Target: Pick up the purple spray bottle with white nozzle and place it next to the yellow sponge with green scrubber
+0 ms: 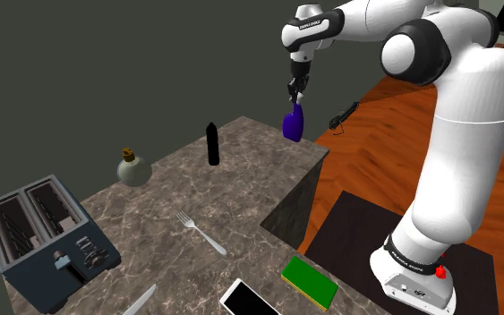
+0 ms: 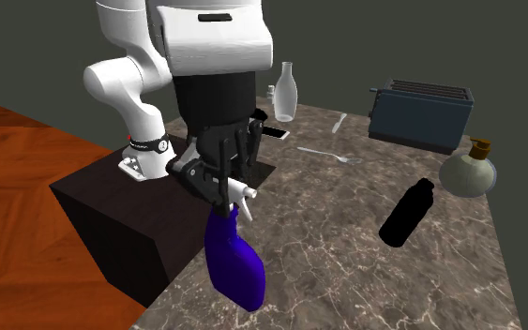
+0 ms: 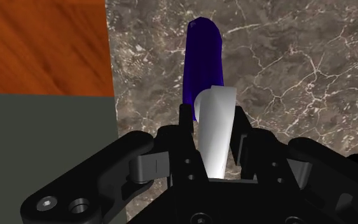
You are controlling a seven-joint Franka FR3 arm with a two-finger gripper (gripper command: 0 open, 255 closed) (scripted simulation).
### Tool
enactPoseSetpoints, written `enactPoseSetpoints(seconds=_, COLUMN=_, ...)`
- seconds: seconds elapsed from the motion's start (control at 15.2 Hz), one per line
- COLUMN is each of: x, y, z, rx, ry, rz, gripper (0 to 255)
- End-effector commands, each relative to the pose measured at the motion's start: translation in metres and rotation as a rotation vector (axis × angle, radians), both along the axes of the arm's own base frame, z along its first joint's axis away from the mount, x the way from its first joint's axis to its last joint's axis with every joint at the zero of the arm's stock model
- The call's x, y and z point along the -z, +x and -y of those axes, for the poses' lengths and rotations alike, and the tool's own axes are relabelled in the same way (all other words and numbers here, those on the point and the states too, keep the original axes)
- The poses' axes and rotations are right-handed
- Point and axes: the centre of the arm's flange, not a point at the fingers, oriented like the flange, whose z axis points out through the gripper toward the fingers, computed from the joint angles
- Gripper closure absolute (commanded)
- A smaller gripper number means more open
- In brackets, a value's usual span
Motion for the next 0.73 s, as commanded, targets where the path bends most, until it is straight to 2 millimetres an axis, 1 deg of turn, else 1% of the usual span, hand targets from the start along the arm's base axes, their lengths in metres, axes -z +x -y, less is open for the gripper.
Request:
enactPoseSetpoints(seconds=0.0, x=-0.010, y=0.000, z=-0.001, rx=0.000, ry=0.000, rz=0.000, gripper=255)
enactPoseSetpoints(seconds=0.26, x=-0.030, y=0.000, z=-0.001, rx=0.000, ry=0.000, rz=0.000, gripper=255)
enactPoseSetpoints(seconds=0.66, x=-0.053, y=-0.051, z=-0.057, rx=0.000, ry=0.000, rz=0.000, gripper=255)
